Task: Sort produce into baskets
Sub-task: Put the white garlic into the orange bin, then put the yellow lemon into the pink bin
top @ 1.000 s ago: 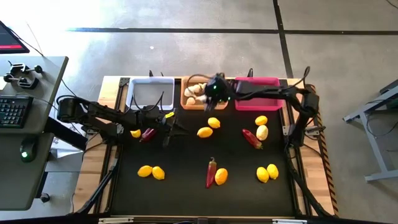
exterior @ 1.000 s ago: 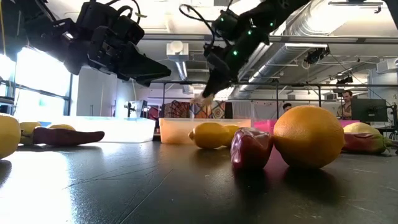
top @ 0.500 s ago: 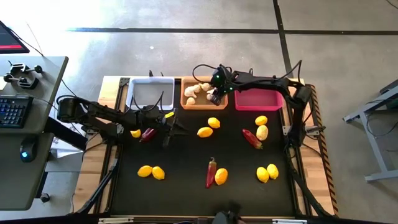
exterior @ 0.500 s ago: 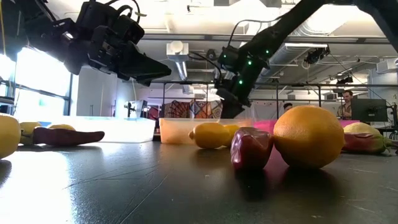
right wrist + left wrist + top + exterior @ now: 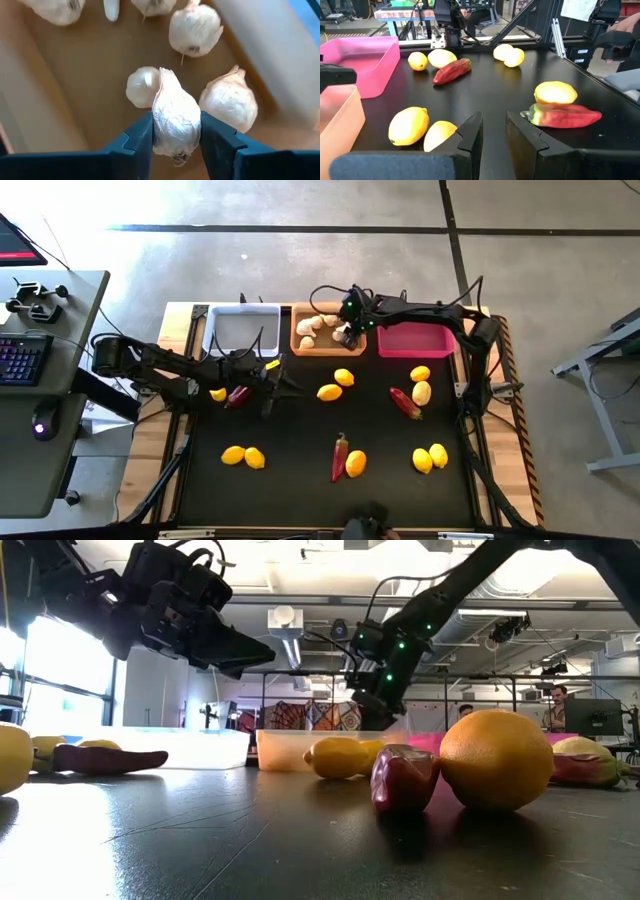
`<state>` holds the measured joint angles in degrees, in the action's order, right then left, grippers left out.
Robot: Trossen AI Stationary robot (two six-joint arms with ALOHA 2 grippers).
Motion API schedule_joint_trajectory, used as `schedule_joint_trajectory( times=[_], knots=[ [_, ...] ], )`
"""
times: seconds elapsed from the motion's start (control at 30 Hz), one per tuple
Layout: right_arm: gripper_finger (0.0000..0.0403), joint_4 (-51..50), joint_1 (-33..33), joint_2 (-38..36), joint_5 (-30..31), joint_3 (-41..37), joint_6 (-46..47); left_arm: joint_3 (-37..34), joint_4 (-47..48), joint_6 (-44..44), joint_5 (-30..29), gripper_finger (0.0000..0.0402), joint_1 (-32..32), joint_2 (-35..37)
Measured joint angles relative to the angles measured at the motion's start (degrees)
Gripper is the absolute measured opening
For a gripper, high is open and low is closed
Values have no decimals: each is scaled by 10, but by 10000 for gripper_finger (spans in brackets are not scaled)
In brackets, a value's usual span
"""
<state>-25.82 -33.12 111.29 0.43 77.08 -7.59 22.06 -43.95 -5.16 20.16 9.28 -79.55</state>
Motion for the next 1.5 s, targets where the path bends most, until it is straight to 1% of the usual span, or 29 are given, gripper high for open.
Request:
schedule_joint_trajectory(
  times=[0.1,0.27,0.37,0.53,0.6,0.67,0.73,0.83,0.9,0.97,1.07,1.1,1.13,1.27,1.4,1.5],
  knots=[
    [140,-15,0,3,0,0,-2,0,2,0,0,68,0,0],
    [157,-14,0,4,0,0,-2,0,4,0,0,68,0,0],
    [177,-15,0,4,0,0,-1,0,6,0,3,68,0,0],
    [223,-32,2,4,7,0,0,0,10,0,4,68,-1,0],
    [232,-40,3,2,9,0,0,0,14,0,4,68,-1,0],
    [232,-52,6,-5,16,0,0,0,16,1,0,68,-1,0],
    [221,-53,14,-19,48,0,-3,0,20,1,-10,68,-1,0],
    [181,-51,34,-53,87,0,-18,0,22,1,-23,68,-1,0],
    [142,-45,50,-77,90,0,-18,0,22,1,-24,68,-1,0],
    [97,-18,68,-101,91,-15,-15,0,22,1,-24,68,-1,0],
    [26,54,95,-137,90,-69,-17,0,26,1,-24,68,-1,0],
    [14,77,104,-152,90,-93,-14,0,27,1,-24,68,-1,0],
    [10,101,112,-167,90,-117,-6,0,26,1,-24,68,-1,0],
    [22,183,142,-235,91,-211,38,0,26,-4,-24,68,-1,0],
    [6,260,175,-300,93,-303,70,0,26,10,-24,68,-1,0],
    [4,326,198,-351,127,-374,91,0,18,19,-24,68,-1,0]
  ],
)
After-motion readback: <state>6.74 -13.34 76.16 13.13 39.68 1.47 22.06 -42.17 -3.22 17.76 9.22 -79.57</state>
